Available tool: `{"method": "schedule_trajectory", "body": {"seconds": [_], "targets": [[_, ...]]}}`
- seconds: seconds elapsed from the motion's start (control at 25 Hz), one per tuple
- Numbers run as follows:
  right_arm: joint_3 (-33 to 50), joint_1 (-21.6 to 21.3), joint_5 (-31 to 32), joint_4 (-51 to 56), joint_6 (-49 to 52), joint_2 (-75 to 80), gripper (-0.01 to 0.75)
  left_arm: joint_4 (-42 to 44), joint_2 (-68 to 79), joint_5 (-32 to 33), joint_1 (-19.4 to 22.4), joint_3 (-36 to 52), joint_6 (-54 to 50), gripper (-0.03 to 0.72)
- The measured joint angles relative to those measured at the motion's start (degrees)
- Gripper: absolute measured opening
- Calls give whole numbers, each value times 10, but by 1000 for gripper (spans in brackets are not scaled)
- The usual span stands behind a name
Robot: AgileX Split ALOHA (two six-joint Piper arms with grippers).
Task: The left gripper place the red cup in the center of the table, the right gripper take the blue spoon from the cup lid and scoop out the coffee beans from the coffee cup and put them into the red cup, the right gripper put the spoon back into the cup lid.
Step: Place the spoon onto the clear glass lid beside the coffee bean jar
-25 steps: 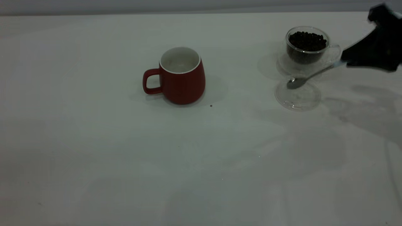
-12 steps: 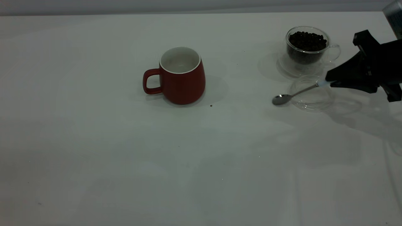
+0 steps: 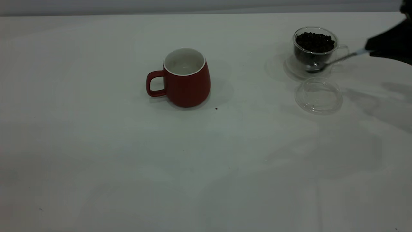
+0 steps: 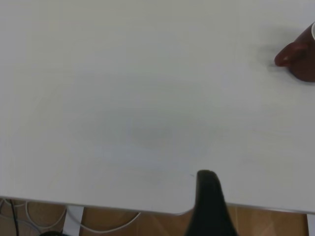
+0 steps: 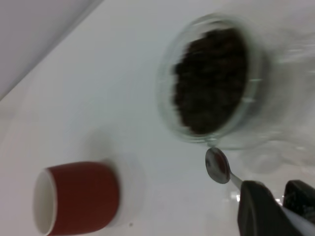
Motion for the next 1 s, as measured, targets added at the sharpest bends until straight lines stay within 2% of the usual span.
{"method": "schedule_trajectory", "body": {"seconds": [0.76,1.0], "targets": [[0,-8,0,6,2,76,102,0,0,0,0,0,-1,587],[-1,-8,40,10,2,114,102,0,0,0,0,0,-1,587]]}}
